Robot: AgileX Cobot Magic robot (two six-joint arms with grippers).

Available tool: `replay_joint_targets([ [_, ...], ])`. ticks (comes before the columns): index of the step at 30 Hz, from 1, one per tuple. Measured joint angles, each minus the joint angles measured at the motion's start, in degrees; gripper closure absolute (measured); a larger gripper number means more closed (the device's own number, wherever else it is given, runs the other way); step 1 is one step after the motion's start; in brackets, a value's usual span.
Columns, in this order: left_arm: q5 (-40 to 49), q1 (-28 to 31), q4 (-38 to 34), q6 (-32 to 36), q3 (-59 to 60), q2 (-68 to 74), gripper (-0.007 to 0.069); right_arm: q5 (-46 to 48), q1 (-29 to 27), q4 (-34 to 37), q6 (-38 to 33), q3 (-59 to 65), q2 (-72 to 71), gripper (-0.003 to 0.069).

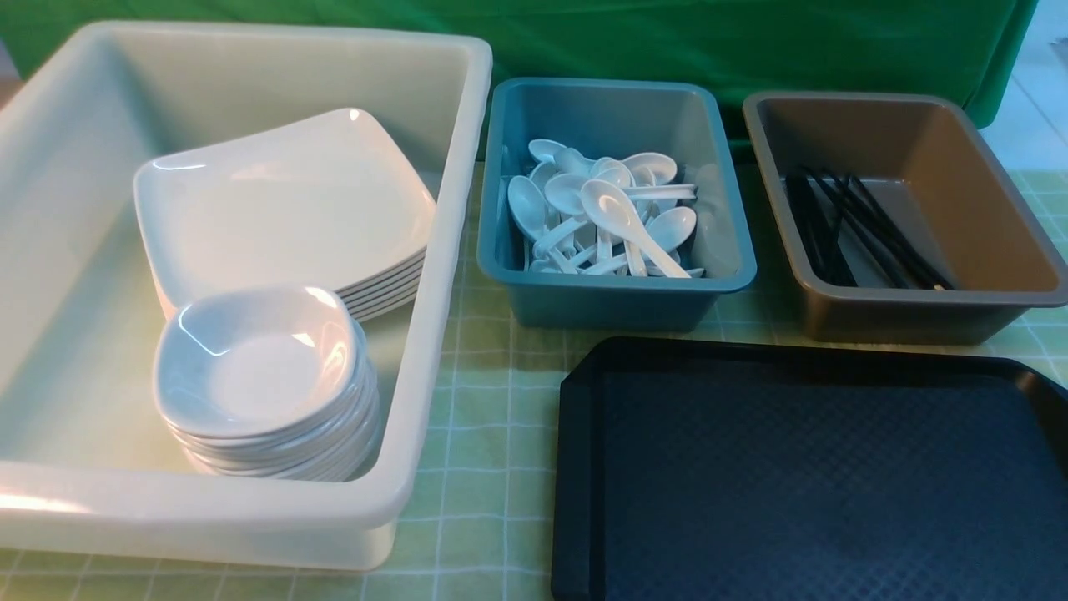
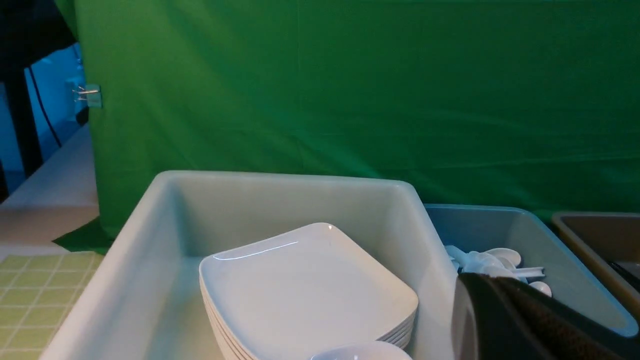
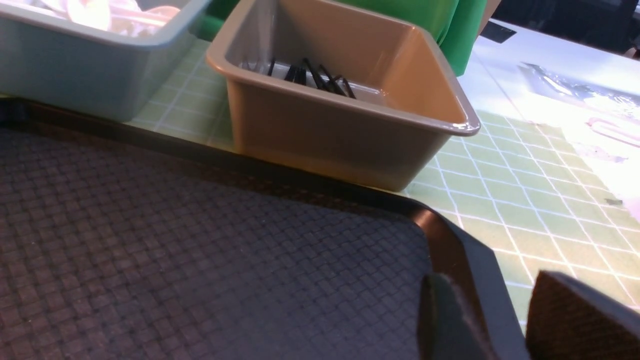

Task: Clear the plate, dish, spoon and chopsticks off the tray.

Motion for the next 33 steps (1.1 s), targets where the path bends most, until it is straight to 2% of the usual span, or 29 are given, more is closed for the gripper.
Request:
replay_joint_targets([
  [5,-1.7,0.0,0.2,0.6,0.5,0.0,0.0633,-0.1,0.0,0.0,0.0,0.0,0.0,0.0419],
  [8,-7.1,0.0,-1.8,0.8,3.1,0.0,0.0633,-0.1,0.0,0.0,0.0,0.0,0.0,0.0419],
  [11,-15.4,0.0,-3.6,0.5,10.5,-0.6,0.0633,-0.1,0.0,0.0,0.0,0.0,0.0,0.0419],
  [13,-19.5,-0.6,1.6,-3.7,18.4,-2.6,0.0633,-0.1,0.0,0.0,0.0,0.0,0.0,0.0419],
  [18,-22.2,-4.8,13.6,-15.5,32.7,-6.5,0.0633,-0.1,0.0,0.0,0.0,0.0,0.0,0.0418],
  [26,-33.2,-12.4,19.8,-18.3,48.8,-11.8,0.0633,-0.1,0.0,0.0,0.0,0.0,0.0,0.0417],
  [33,-32.6,-13.6,21.5,-18.3,50.6,-15.0,0.0633,-0.1,0.0,0.0,0.0,0.0,0.0,0.0416],
])
